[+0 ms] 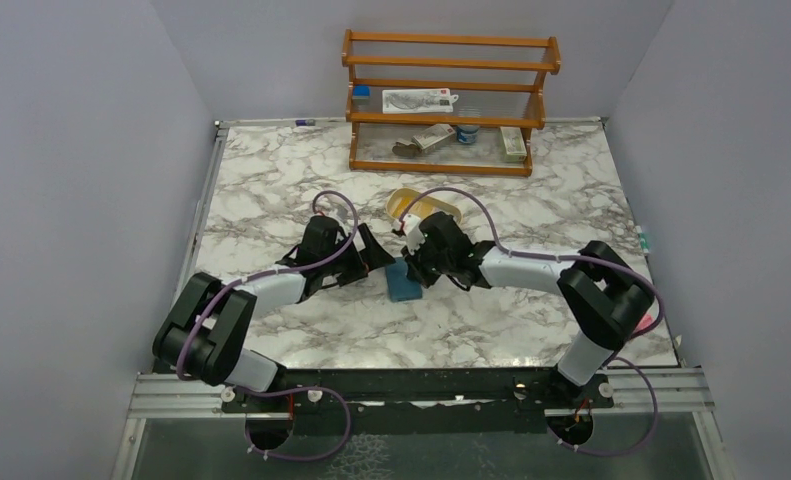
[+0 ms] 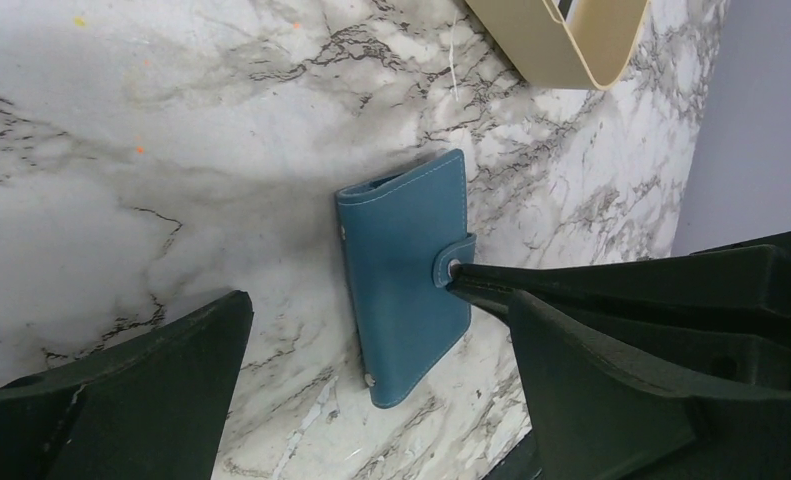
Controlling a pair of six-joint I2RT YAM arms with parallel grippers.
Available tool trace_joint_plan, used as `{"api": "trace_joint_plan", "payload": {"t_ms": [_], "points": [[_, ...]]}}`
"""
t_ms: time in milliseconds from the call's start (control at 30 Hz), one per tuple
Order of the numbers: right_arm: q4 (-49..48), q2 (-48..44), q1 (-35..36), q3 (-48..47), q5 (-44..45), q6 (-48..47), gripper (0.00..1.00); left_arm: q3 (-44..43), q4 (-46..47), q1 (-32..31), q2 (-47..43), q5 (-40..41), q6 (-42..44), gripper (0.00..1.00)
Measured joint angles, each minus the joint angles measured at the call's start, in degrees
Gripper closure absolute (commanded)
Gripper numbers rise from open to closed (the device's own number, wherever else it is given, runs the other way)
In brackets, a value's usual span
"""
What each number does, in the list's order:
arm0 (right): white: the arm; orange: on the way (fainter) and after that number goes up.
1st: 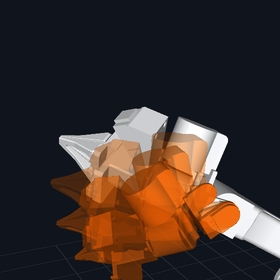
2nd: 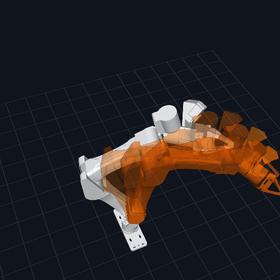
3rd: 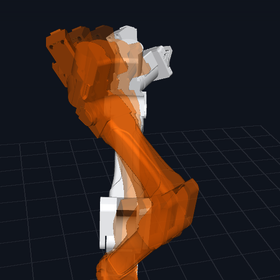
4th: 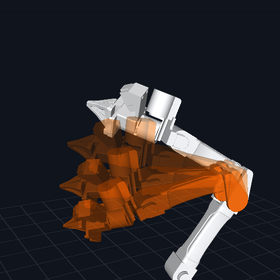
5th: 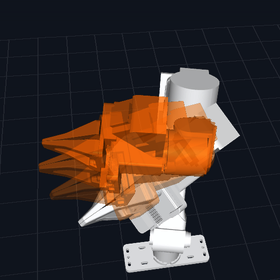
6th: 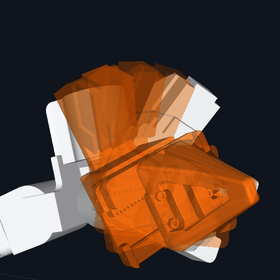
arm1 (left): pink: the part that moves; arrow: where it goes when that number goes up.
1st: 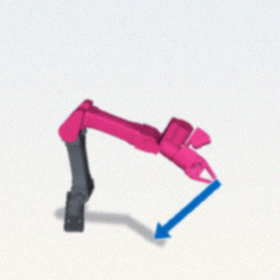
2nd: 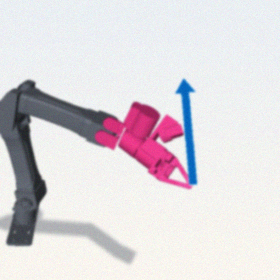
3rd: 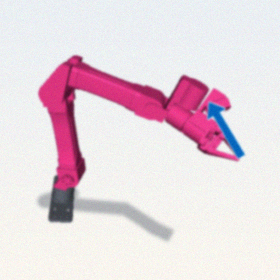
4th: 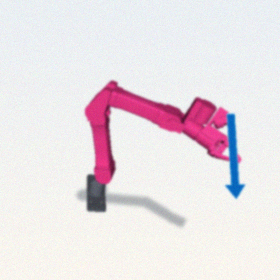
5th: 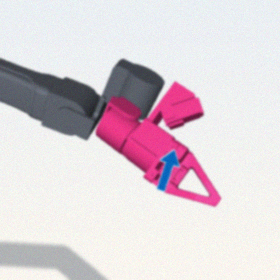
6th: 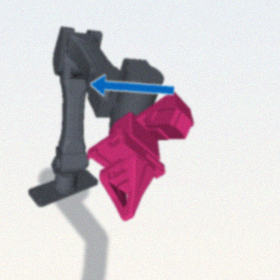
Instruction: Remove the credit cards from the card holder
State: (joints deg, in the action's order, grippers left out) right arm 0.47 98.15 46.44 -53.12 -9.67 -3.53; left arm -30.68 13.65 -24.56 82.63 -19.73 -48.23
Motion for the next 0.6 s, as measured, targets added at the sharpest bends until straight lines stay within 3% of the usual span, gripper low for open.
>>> {"api": "trace_joint_plan", "payload": {"t_ms": [467, 533, 600], "points": [[-14.5, -13.7, -0.8, 13.0, -2.1, 15.4, 0.99, 0.3, 6.0, -2.6, 2.7, -0.5, -3.5, 0.02], [-15.9, -14.5, -1.0, 13.1, -2.6, 16.5, 0.99, 0.4, 8.0, -2.6, 3.3, -1.5, -5.4, 0.1], [-17.0, -15.1, -1.2, 13.1, -3.2, 17.3, 0.99, 0.8, 10.8, -2.6, 3.9, -2.7, -7.4, 0.25]]}}
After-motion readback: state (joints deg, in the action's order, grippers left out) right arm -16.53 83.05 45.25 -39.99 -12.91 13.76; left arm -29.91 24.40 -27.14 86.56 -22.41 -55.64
